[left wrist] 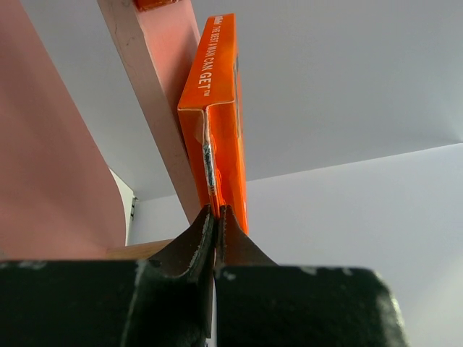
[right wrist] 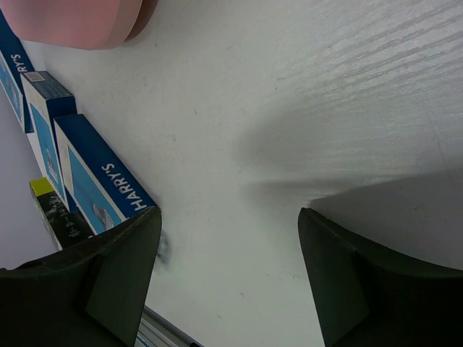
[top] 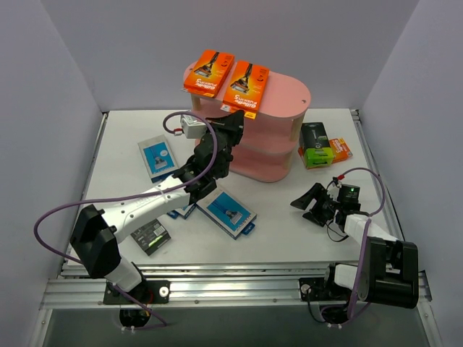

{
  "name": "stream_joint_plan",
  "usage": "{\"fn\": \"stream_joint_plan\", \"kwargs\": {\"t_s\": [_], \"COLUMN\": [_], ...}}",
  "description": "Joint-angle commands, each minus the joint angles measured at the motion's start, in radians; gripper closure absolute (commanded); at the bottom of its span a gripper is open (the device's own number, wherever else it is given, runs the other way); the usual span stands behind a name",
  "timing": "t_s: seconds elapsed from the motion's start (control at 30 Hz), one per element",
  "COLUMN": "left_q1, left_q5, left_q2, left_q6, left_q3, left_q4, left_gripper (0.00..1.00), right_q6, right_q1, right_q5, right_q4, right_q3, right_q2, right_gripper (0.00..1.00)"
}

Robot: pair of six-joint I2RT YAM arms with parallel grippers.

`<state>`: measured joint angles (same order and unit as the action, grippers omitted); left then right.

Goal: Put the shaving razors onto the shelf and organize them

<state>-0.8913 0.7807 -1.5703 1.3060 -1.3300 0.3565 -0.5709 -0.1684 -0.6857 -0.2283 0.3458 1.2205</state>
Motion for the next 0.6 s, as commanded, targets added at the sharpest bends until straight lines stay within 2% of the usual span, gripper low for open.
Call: {"fn": "stream_joint_plan", "kwargs": {"t_s": [0.0,0.57], "left_q1": [0.018,0.087], "left_q5": [0.006,-0.098], "left_q2": [-0.020,-0.046], "left_q6": [-0.010,0.015], "left_q3": [-0.020,-0.055], "left_q4": [-0.016,-0.090], "left_gripper": [0.98,0.98], "right_q6": [0.022,0.020], "right_q1": [0.009,0.009], "right_q5": [0.017,0.026], "right_q4": [0.009,0.009], "right_q3": [0.016,0.018], "right_q2": [0.010,0.017], "right_gripper": [0.27,0.27]}}
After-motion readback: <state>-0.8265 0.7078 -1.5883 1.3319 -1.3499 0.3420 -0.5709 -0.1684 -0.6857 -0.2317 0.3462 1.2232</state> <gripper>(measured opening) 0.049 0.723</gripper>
